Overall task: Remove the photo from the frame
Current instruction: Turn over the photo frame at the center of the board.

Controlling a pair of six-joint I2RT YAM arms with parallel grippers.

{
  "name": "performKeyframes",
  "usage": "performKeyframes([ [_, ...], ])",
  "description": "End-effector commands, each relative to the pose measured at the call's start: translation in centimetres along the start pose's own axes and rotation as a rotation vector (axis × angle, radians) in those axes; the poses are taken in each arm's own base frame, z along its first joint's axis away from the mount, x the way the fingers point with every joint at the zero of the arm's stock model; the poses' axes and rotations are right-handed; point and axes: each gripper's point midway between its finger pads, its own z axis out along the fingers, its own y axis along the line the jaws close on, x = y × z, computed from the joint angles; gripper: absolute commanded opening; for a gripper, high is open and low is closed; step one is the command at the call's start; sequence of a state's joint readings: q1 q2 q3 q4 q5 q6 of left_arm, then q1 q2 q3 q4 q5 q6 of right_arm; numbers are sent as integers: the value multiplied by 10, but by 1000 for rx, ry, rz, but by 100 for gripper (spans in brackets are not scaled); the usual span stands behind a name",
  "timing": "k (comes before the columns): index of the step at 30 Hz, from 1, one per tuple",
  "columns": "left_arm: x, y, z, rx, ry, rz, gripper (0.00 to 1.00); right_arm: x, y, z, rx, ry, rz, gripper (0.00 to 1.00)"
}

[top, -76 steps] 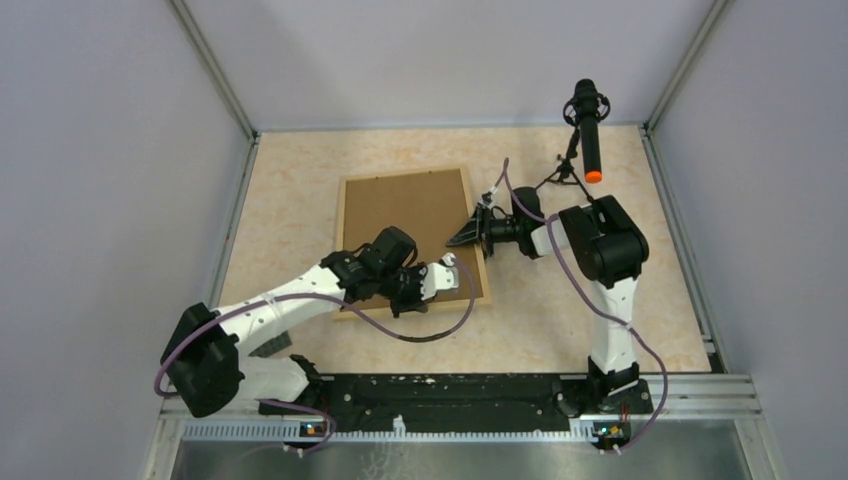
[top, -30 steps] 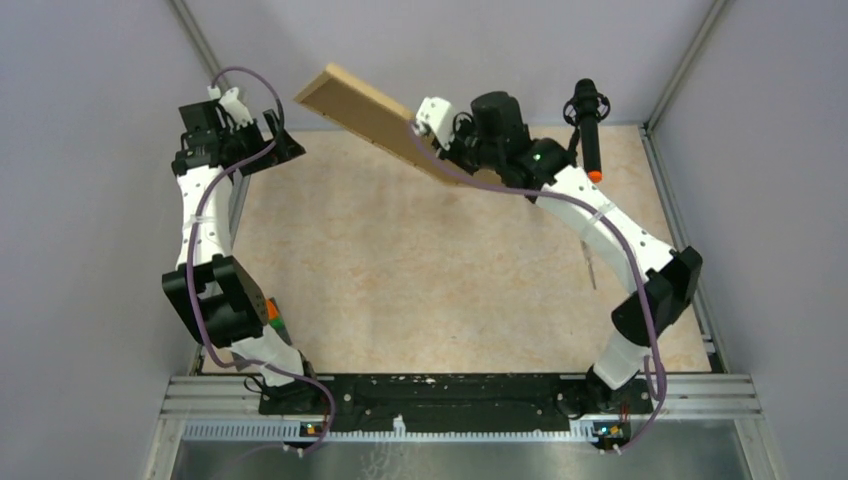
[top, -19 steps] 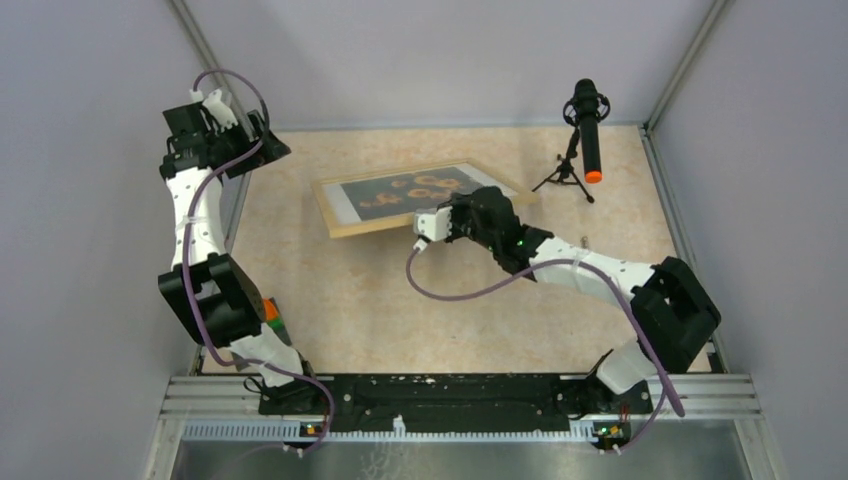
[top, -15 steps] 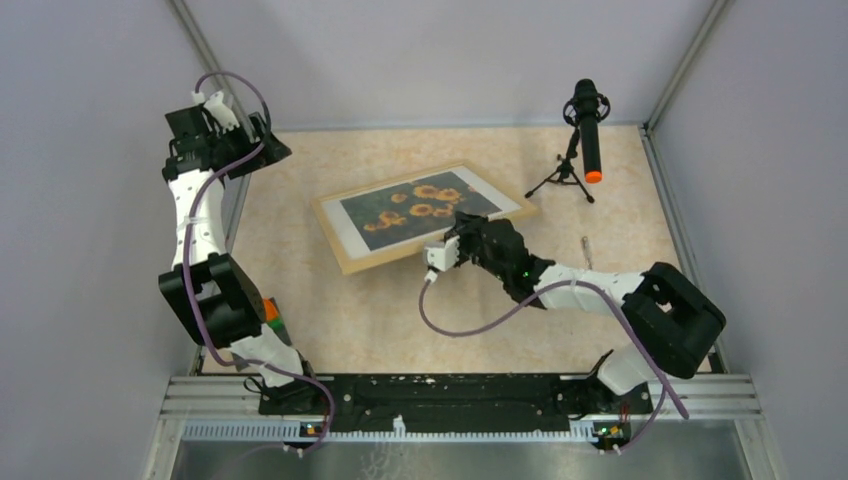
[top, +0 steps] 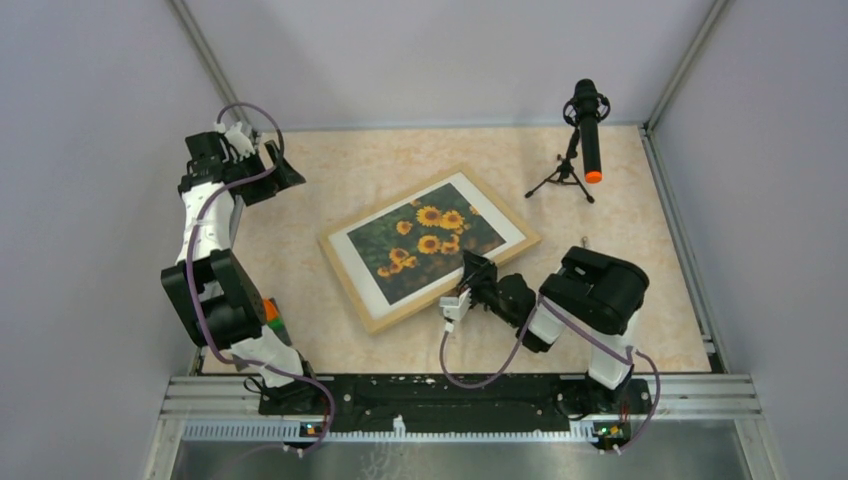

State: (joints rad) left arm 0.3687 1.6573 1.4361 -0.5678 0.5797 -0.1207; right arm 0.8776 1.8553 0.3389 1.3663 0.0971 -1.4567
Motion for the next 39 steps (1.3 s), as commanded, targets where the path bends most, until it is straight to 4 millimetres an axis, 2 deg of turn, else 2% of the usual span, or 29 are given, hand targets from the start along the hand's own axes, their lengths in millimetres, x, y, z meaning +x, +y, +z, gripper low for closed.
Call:
performKeyframes([
  [1, -15, -16, -15, 42, -72, 64, 99, -28, -53, -10, 264, -124, 105, 0],
  [8, -9, -16, -14, 48, -61, 47, 99, -22, -11, -7, 148, -100, 64, 0],
  [9, -8, -16, -14, 49, -62, 47, 99, -21, -6, -7, 136, -97, 58, 3],
  [11, -7, -16, -13, 51, -58, 47, 99, -20, 1, -7, 119, -90, 48, 15],
  [14, -7, -16, -12, 53, -57, 47, 99, -20, 6, -8, 96, -93, 37, 47],
  [16, -7, -15, -11, 55, -56, 48, 99, -21, 11, -10, 59, -98, 31, 64],
  [22, -3, -15, -7, 76, -38, 42, 99, -29, 33, -24, -161, -134, 68, 96],
  [25, 3, -15, -4, 87, -16, 34, 99, -42, 56, -35, -423, -174, 119, 99],
  [26, 4, -15, -4, 88, -11, 34, 99, -47, 65, -44, -535, -200, 135, 99],
  [29, 10, -17, -2, 107, 4, 35, 99, -65, 73, -66, -696, -282, 183, 99],
  [33, 24, -30, 3, 149, 67, 97, 99, -77, 65, -75, -782, -303, 263, 99],
  [36, 46, -46, 10, 150, 145, 275, 99, -88, 46, -78, -819, -333, 307, 99],
  [39, 63, -62, 12, 210, 182, 358, 99, -89, 48, -86, -862, -350, 284, 99],
])
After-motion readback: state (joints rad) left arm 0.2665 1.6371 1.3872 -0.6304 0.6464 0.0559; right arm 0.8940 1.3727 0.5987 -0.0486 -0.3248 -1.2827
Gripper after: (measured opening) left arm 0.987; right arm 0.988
